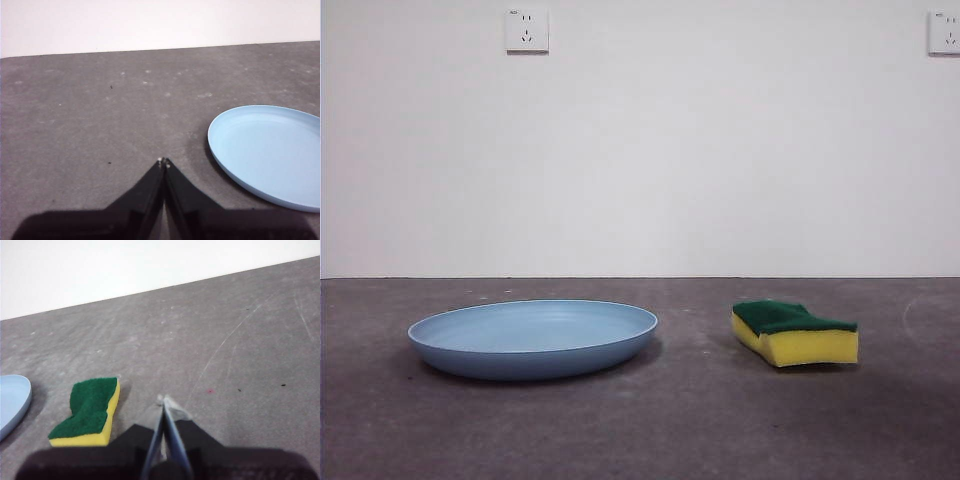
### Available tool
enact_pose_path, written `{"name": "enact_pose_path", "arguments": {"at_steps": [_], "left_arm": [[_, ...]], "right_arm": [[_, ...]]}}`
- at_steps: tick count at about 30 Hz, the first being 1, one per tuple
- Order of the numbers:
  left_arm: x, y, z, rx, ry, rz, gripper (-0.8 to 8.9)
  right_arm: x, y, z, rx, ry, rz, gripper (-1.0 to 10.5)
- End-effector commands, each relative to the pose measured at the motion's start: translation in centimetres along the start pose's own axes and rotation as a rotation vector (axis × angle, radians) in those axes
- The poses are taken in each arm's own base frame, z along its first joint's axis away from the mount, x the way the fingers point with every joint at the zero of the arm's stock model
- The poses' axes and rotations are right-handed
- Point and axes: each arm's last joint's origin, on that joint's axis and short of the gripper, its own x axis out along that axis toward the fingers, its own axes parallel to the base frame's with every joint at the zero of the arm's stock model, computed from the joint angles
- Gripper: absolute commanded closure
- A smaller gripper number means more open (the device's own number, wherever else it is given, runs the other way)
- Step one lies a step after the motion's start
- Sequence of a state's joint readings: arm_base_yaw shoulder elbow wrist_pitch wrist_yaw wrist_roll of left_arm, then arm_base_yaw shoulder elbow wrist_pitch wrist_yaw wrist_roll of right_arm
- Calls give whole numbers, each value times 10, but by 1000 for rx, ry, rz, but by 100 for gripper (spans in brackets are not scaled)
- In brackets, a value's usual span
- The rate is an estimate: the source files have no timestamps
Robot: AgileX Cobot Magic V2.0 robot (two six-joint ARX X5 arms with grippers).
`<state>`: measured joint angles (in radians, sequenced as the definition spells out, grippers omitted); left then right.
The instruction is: Pick up the plate,pick up the cloth,clean the plate with the cloth
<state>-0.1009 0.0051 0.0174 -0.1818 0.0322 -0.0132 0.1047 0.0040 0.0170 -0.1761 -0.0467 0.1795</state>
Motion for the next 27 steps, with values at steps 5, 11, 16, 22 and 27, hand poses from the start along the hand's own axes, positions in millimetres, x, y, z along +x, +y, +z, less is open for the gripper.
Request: {"name": "enact_pose_path", "arguments": {"at_steps": [5, 11, 16, 22, 27], "left_arm": [[-3, 0, 7, -127, -7, 3, 820], [-12, -1, 32, -161, 37, 4, 820], [-15, -1, 63, -204, 82, 3, 820], [-6, -4, 103, -209, 177, -78, 819], [11, -8, 131, -203, 312, -212, 818]], "right_arm": [[-5, 3, 14, 88, 47, -3, 957], [-9, 10, 53, 139, 63, -5, 956], [-7, 18, 91, 101, 133, 23, 955], [6, 28, 128, 23, 271, 119, 954], [24, 33, 150, -6, 468, 171, 948]]}}
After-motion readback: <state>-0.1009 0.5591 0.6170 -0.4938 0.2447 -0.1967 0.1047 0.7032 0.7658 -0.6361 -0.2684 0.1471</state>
